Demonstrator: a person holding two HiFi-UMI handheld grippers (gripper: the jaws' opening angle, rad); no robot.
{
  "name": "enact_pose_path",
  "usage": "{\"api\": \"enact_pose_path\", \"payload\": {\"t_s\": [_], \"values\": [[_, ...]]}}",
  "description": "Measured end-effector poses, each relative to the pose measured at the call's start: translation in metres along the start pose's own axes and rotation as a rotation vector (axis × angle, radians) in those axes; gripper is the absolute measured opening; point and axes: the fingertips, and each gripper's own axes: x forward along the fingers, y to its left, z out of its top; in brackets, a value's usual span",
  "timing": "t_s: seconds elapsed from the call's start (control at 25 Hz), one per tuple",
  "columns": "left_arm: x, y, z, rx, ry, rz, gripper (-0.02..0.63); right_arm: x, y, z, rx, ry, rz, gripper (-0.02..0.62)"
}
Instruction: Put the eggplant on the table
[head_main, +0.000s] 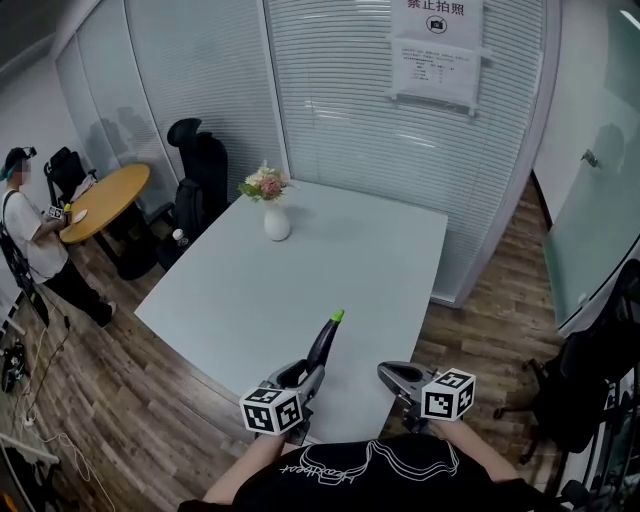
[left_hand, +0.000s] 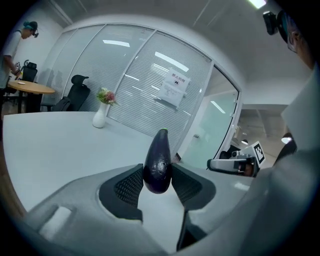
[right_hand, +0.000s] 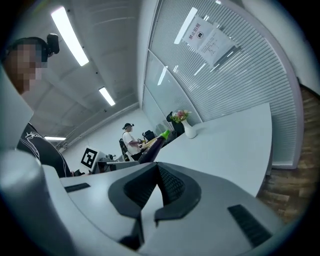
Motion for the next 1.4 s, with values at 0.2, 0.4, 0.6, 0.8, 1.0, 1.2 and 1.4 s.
{"api": "enact_pose_path", "payload": {"t_s": [0.2,0.4,0.6,0.8,1.0,1.2,1.4], "values": [[0.028,0.029,-0.012,-0.014,0.035,0.031,0.183,0.010,-0.028,-0.014,0.069,0.015,-0.040,0.008],[0.051,0.062,-0.036,-0.062,0.091,0.075,0.183,0.015,-0.053,-0.036,0.164,0.039,-0.073,0.008],[0.068,0.086,-0.059,-0.076,0.156,0.112,0.183,0.010,-0.078,-0.051,0.246,0.041,-0.118,0.008],[0.078,0.101,-0.082,-0.043,0.228,0.137,0.183,0.004,-0.104,-0.057,0.234,0.054,-0.195,0.008],[0.083,0.109,-0.097,-0.039,0.274,0.149,0.183,0.000,-0.109,-0.066,0.259,0.060,-0.214,0.008],[0.085,0.113,-0.101,-0.019,0.304,0.173,0.183,-0.001,-0.104,-0.072,0.303,0.048,-0.203,0.008],[0.086,0.117,-0.103,-0.022,0.307,0.183,0.183,-0.008,-0.103,-0.075,0.315,0.040,-0.216,0.008]]}}
